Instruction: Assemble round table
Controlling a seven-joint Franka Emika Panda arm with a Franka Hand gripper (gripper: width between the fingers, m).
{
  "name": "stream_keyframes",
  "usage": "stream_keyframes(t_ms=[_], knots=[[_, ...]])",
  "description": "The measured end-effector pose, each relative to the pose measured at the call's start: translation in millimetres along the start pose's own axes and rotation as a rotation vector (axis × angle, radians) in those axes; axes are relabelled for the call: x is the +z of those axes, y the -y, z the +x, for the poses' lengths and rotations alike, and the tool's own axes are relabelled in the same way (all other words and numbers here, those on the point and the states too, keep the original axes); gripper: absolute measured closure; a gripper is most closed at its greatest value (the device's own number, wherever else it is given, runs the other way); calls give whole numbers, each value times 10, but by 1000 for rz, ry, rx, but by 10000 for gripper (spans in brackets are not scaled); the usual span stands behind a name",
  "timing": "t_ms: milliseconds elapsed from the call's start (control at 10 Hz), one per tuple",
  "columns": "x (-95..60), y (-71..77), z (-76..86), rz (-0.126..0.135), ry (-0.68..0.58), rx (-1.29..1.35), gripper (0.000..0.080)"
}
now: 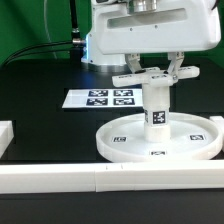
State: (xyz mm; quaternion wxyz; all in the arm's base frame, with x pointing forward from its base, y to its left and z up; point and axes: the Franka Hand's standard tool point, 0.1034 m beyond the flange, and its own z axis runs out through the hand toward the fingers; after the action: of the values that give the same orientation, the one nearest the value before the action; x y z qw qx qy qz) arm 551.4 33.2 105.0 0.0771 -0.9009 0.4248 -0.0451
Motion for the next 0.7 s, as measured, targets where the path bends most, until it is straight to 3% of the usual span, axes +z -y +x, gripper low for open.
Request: stream_keyframes(t_ms=[400, 700], knots=[[-32, -23, -50, 30, 42, 462, 348], [-20, -29, -55, 35, 58, 599, 348]])
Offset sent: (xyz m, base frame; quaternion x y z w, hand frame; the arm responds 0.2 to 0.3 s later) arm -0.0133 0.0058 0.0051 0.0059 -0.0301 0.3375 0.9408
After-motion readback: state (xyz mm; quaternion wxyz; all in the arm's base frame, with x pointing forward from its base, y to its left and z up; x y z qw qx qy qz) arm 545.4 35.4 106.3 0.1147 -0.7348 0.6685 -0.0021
